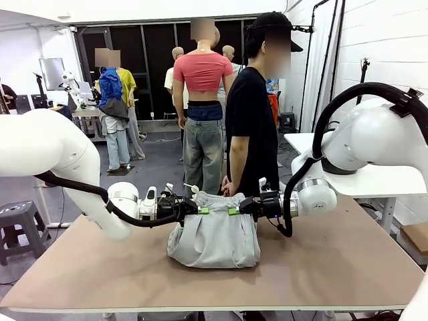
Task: Fold the training pants.
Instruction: Fold the Training pants in half.
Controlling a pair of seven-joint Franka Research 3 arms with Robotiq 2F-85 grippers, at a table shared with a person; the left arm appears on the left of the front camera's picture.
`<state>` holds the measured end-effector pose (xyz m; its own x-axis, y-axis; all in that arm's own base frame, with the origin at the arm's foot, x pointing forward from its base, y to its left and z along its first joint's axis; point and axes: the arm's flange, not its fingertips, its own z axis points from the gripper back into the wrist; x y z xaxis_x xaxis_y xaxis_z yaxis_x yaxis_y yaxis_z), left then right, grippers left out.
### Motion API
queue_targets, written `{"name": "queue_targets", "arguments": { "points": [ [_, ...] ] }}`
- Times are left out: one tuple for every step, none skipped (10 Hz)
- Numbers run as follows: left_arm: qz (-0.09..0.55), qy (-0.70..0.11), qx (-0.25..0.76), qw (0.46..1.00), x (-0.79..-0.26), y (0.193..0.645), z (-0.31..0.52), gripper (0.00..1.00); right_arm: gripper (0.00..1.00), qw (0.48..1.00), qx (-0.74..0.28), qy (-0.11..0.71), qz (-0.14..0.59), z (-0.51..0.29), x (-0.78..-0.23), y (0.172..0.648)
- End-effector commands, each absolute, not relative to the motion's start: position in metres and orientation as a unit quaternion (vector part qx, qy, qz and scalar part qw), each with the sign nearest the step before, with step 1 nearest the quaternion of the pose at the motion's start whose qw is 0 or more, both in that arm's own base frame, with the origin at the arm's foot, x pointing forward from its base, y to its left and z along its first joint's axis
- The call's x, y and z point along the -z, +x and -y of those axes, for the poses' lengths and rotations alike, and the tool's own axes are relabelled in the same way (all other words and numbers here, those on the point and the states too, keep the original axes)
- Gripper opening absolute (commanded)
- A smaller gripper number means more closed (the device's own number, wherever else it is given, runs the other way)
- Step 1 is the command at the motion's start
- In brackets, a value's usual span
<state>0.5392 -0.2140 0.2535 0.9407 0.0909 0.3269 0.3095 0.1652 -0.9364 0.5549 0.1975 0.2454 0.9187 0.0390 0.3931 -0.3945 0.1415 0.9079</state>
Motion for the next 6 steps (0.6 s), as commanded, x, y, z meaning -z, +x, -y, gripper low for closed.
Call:
{"name": "queue_targets", "arguments": {
  "points": [
    [0.155,-0.623,0.06,0.764,-0.247,0.548,0.194,0.0,0.0,0.762,-0.116,0.621,0.145,-0.177,-0.24,0.573],
    [0.154,-0.621,0.056,0.766,-0.244,0.551,0.192,0.0,0.0,0.763,-0.116,0.619,0.146,-0.176,-0.239,0.577],
    [0.154,-0.617,0.051,0.77,-0.241,0.553,0.191,0.0,0.0,0.766,-0.113,0.615,0.148,-0.175,-0.237,0.579],
    [0.157,-0.613,0.045,0.773,-0.239,0.553,0.19,0.0,0.0,0.769,-0.113,0.612,0.146,-0.176,-0.235,0.581],
    [0.158,-0.61,0.04,0.775,-0.239,0.552,0.189,0.0,0.0,0.767,-0.111,0.615,0.145,-0.176,-0.235,0.582],
    [0.155,-0.607,0.035,0.778,-0.238,0.552,0.188,0.0,0.0,0.769,-0.108,0.613,0.144,-0.176,-0.235,0.583]
  ]
}}
